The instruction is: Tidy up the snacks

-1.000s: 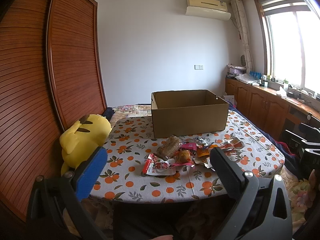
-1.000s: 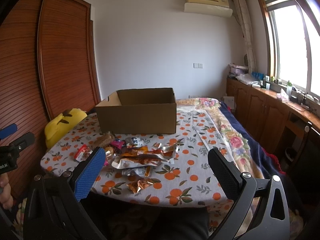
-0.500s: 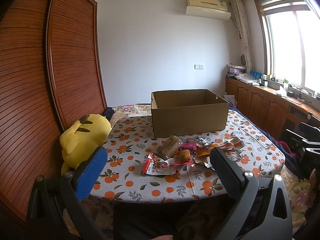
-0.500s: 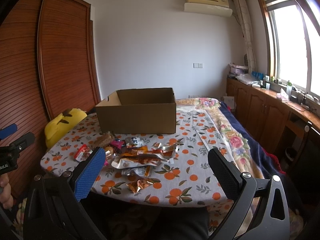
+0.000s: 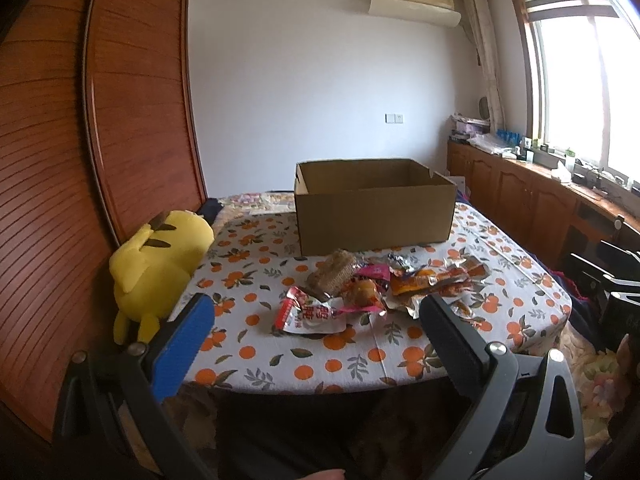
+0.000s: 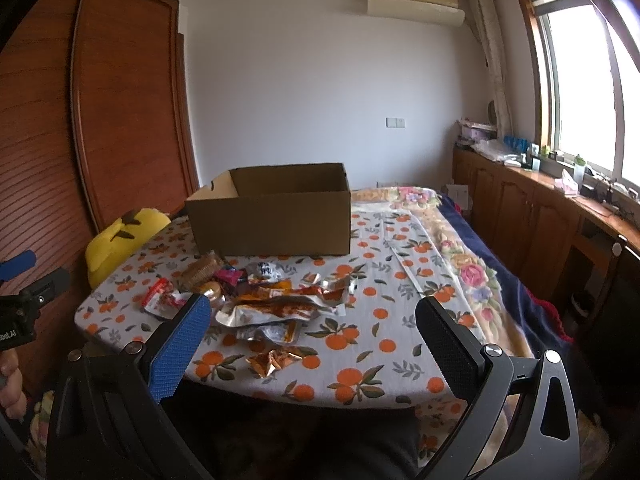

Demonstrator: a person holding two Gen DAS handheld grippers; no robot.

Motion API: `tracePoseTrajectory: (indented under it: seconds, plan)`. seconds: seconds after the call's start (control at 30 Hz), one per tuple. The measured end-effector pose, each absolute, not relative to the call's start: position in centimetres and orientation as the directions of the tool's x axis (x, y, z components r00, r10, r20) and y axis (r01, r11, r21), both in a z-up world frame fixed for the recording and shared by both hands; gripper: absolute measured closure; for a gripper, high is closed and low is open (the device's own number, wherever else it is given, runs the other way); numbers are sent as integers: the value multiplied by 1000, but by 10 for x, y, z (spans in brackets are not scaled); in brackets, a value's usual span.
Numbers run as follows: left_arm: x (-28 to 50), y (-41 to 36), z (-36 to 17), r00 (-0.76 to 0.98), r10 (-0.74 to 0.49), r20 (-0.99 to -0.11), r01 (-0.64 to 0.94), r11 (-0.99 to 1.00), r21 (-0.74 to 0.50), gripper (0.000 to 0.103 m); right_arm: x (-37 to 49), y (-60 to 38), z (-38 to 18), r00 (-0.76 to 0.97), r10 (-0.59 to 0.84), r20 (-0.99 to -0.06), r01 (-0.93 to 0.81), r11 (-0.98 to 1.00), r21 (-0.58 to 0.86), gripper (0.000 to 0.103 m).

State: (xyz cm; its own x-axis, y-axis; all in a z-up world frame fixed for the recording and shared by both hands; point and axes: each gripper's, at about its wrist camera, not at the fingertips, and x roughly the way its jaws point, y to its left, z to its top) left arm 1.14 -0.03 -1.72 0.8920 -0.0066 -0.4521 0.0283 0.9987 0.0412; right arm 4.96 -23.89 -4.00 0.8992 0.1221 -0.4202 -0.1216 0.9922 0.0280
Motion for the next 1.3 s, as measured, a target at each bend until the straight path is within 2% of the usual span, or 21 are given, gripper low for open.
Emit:
tracePoseTrajectory:
  seconds: [0.27,0.7,1.0,1.1,1.2,1.3]
  plan:
    - [42,-2,-40,870,-16,-493,40,998,38,0,77,-237,-57,882,147,-447,-164,986,0,0]
    - [91,0,-95,816,-35,-578,56,998,19,0,143,-222,-127,753,240,-612,-289,957,20,4]
    - [95,0,-115,795,-55,-604,63,998,-8,0,149,-221,-156,688,284,-668,-312,947,81,6]
    - [94,-1,-119,792,-56,-608,64,998,-8,0,148,-213,-159,681,292,-671,-327,942,78,12]
    - [93,1,-119,791,-57,-610,62,998,-13,0,147,-203,-159,678,302,-670,-345,936,72,23]
    - [92,2,-119,791,-54,-609,59,998,-11,0,144,-197,-158,674,321,-665,-364,928,80,26]
